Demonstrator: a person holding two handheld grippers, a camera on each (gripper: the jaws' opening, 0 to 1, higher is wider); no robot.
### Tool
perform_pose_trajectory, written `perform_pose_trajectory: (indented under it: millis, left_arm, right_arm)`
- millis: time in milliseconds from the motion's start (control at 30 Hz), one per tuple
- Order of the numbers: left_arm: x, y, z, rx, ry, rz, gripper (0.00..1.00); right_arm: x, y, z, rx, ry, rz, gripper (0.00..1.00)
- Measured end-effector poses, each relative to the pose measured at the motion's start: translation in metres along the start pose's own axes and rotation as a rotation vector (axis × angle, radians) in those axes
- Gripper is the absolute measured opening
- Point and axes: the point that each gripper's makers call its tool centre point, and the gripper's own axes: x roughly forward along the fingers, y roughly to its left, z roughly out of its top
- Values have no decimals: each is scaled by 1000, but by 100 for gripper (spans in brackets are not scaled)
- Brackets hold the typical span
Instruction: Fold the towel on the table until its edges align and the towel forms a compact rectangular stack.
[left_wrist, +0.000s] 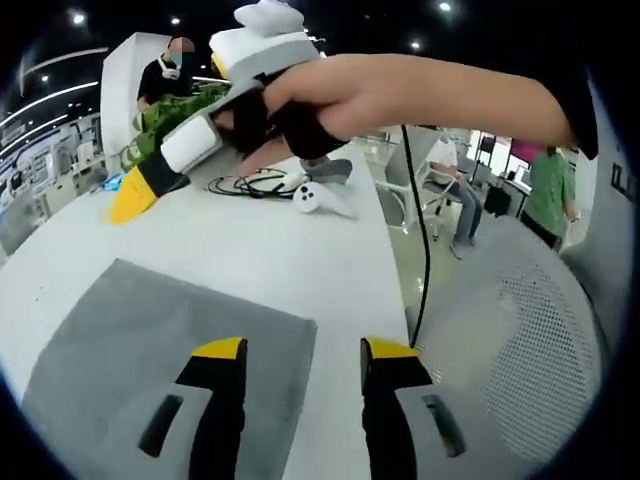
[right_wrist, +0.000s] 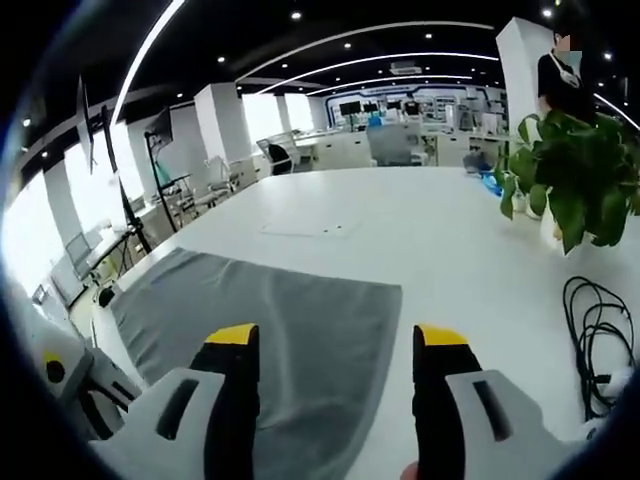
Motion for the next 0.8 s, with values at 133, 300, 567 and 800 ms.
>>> perform_pose_trajectory:
  millis: [133,300,567,800]
  left_arm:
    - [12,-3,0,18,10,-29,37]
    - [25,-5,-3,52,38,-52,33]
    - [42,-6,-15,29,67,-61,27]
    - [50,-13,-24,65,91,-107,26]
  right_arm:
    - [10,-8,0,9,-1,-9,59]
    - [23,-18,-2,25,1,-20,56]
    - [46,-28,-8,33,25,-27,49]
    - [76,-29,-4,105,13,-12,44]
